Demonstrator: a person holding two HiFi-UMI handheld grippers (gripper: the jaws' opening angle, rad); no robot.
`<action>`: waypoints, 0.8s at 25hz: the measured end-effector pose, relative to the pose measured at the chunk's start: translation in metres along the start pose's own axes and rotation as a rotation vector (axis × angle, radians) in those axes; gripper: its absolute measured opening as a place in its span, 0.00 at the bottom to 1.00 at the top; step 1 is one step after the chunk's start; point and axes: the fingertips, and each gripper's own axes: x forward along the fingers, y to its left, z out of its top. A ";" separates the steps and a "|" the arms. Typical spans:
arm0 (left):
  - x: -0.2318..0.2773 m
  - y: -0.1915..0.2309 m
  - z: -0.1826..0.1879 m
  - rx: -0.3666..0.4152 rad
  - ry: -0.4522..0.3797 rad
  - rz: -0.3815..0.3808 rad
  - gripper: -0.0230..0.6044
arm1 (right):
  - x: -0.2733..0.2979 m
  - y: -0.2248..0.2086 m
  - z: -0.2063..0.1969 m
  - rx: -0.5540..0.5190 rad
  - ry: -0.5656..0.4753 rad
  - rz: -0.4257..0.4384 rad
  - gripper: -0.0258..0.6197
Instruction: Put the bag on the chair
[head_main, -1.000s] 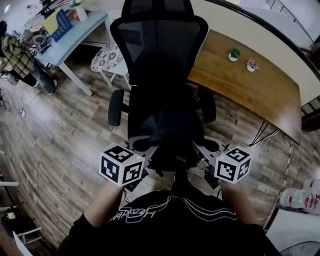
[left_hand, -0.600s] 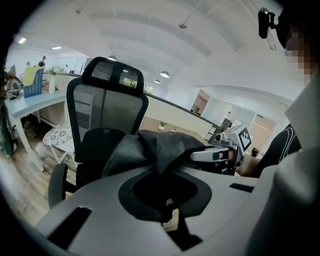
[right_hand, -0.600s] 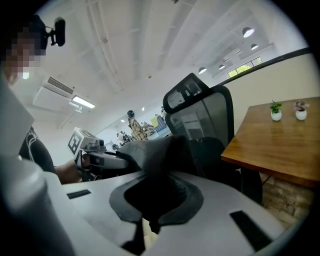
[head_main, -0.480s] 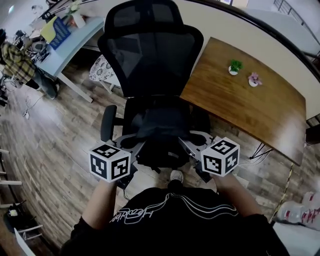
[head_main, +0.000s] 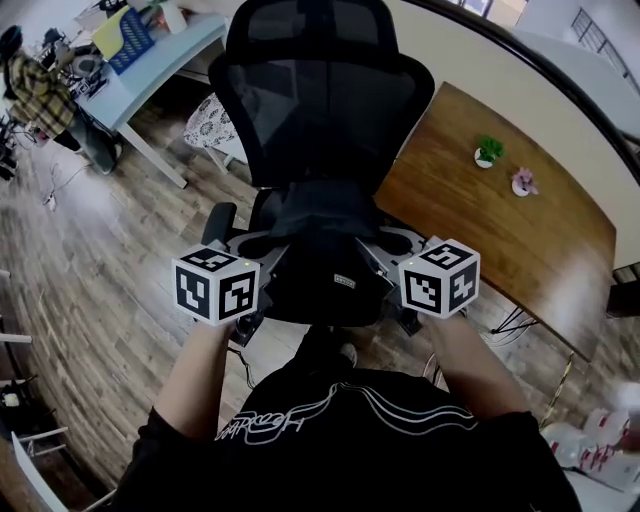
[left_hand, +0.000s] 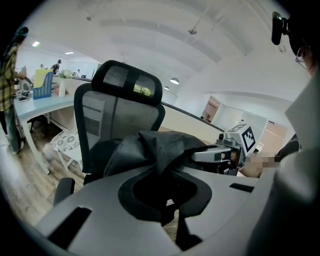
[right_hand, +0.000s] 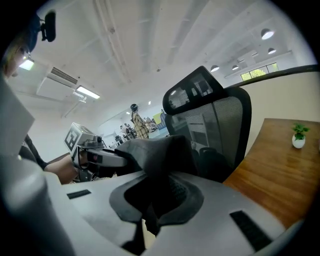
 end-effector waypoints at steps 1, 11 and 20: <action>0.003 0.005 0.003 -0.001 0.002 0.001 0.09 | 0.005 -0.003 0.003 0.004 0.002 -0.005 0.06; 0.034 0.067 0.026 0.030 0.038 -0.003 0.09 | 0.062 -0.038 0.021 0.024 0.049 -0.051 0.06; 0.081 0.121 0.020 0.040 0.071 0.010 0.09 | 0.113 -0.083 0.008 0.031 0.109 -0.128 0.07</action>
